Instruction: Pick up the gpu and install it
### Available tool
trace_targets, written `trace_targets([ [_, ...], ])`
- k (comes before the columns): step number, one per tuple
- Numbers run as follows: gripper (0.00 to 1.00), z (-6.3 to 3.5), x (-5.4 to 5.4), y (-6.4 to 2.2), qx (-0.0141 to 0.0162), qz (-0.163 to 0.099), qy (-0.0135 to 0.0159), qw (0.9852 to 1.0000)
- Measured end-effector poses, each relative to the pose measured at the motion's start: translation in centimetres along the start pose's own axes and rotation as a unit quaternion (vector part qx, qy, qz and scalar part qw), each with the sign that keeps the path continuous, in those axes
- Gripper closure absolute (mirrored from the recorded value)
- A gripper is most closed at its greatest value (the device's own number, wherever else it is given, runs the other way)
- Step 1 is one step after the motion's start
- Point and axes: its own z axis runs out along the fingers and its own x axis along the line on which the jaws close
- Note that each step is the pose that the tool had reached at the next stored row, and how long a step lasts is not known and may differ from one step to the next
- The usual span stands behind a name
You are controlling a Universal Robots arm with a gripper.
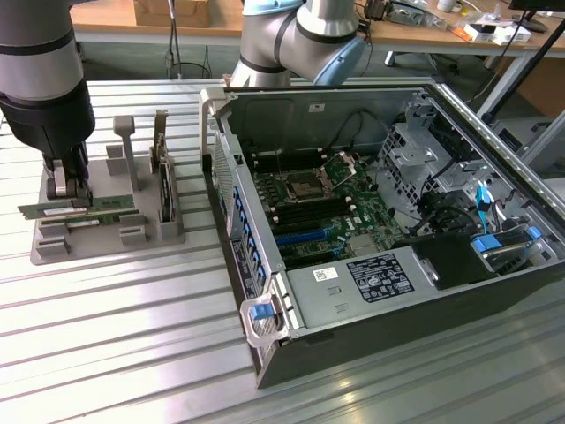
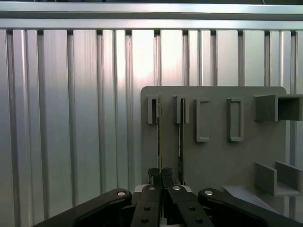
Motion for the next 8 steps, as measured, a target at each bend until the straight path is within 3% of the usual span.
trace_targets([
  [8,0.88,-1.51,0.0,0.06,-0.0001,0.000,-0.0005,1.0000],
])
